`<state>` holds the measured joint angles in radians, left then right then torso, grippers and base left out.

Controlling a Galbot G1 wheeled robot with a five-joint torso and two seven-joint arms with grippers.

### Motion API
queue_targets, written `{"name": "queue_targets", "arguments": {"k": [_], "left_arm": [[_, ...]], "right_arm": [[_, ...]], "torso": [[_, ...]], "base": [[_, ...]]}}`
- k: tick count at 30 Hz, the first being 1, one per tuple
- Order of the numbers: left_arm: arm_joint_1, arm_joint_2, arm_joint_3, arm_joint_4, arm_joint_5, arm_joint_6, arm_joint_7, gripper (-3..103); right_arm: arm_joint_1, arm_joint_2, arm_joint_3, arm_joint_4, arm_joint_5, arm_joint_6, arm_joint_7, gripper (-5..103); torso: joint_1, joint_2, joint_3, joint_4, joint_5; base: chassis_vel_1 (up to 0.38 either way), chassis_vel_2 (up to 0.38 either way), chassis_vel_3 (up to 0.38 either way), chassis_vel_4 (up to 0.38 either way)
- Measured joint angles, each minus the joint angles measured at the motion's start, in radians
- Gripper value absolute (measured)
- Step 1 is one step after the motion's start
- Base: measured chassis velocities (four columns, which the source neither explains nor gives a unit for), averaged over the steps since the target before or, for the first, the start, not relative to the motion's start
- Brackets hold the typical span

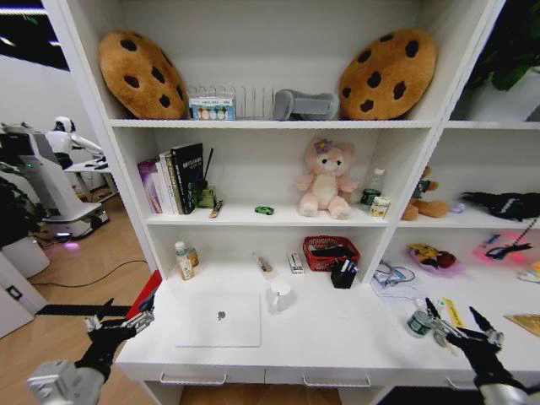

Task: Organize the objects on the table.

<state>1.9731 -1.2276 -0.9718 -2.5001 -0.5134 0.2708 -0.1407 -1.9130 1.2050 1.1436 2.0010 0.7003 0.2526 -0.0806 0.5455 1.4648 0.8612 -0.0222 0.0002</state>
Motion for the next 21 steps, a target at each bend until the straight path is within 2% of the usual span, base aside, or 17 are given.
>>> {"name": "queue_targets", "arguments": {"k": [8, 9, 11, 12, 21], "left_arm": [[0.0, 0.0, 0.0, 0.0, 0.0, 0.0, 0.001, 100], [0.0, 0.0, 0.0, 0.0, 0.0, 0.0, 0.001, 100], [0.0, 0.0, 0.0, 0.0, 0.0, 0.0, 0.001, 100], [0.0, 0.0, 0.0, 0.0, 0.0, 0.0, 0.002, 100], [0.0, 0.0, 0.0, 0.0, 0.0, 0.0, 0.001, 100]], "right_arm": [[0.033, 0.006, -0.036, -0.048, -0.035, 0.026, -0.032, 100], [0.043, 0.007, -0.049, -0.057, -0.052, 0.021, -0.061, 100], [0.047, 0.009, -0.061, -0.059, -0.065, 0.013, -0.076, 100], [0.053, 0.012, -0.079, -0.06, -0.079, 0.001, -0.084, 100], [0.149, -0.014, -0.156, -0.092, -0.157, -0.049, -0.092, 100]], "torso": [[0.0, 0.0, 0.0, -0.0002, 0.0002], [0.0, 0.0, 0.0, 0.0013, 0.0006], [0.0, 0.0, 0.0, 0.0006, 0.0004], [0.0, 0.0, 0.0, -0.001, -0.0002], [0.0, 0.0, 0.0, 0.0003, -0.0007]], "base": [[-0.189, -0.195, 0.19, 0.188], [-0.053, -0.141, 0.115, 0.099], [-0.001, -0.088, 0.115, 0.099], [0.0, 0.0, 0.0, 0.0], [0.018, 0.028, -0.031, -0.045]]}}
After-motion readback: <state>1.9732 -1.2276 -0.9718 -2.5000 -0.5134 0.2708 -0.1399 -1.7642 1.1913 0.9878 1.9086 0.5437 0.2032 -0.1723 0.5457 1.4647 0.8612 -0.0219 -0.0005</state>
